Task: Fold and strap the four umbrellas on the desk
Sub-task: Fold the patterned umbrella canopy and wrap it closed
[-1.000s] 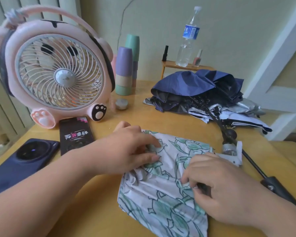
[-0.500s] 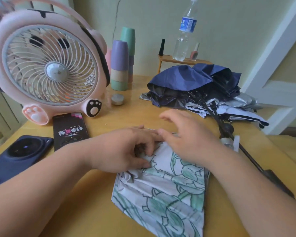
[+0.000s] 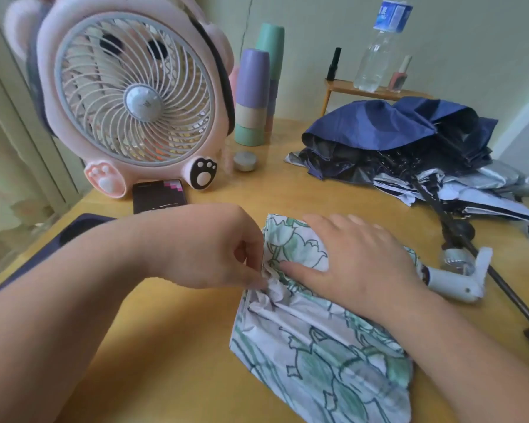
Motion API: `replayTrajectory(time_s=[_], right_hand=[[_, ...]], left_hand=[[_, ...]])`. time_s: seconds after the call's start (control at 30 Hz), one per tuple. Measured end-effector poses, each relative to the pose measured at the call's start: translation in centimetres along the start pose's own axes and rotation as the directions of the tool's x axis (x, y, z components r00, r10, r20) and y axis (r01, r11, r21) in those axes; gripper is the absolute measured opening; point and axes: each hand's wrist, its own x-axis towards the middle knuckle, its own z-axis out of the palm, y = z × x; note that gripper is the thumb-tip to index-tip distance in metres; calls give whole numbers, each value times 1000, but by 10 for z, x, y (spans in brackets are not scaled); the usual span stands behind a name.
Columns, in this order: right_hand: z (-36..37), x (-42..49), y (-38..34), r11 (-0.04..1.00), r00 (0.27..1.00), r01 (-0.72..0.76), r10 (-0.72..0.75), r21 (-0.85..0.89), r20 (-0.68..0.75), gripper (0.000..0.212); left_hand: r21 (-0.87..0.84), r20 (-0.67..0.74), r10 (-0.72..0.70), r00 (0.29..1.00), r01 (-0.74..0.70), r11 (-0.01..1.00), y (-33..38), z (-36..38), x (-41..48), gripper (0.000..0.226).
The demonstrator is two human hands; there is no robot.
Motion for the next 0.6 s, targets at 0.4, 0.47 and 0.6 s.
replayTrajectory(time_s=[0.4,0.47,0.6], right_hand=[[10,-39,-19,984,999,36,-34,177,-14,68],[13,-40,-23,978,999,11,-5,206,-32,71],[18,-42,-23,970,999,-5,16,242,-43,74]], left_hand=[[-224,92,20,996,2,974,4,6,5,14],[-233,108,12,994,13,972,3,8,6,10],[-189,41,147,988,-137,972,-8,12,-2,7]])
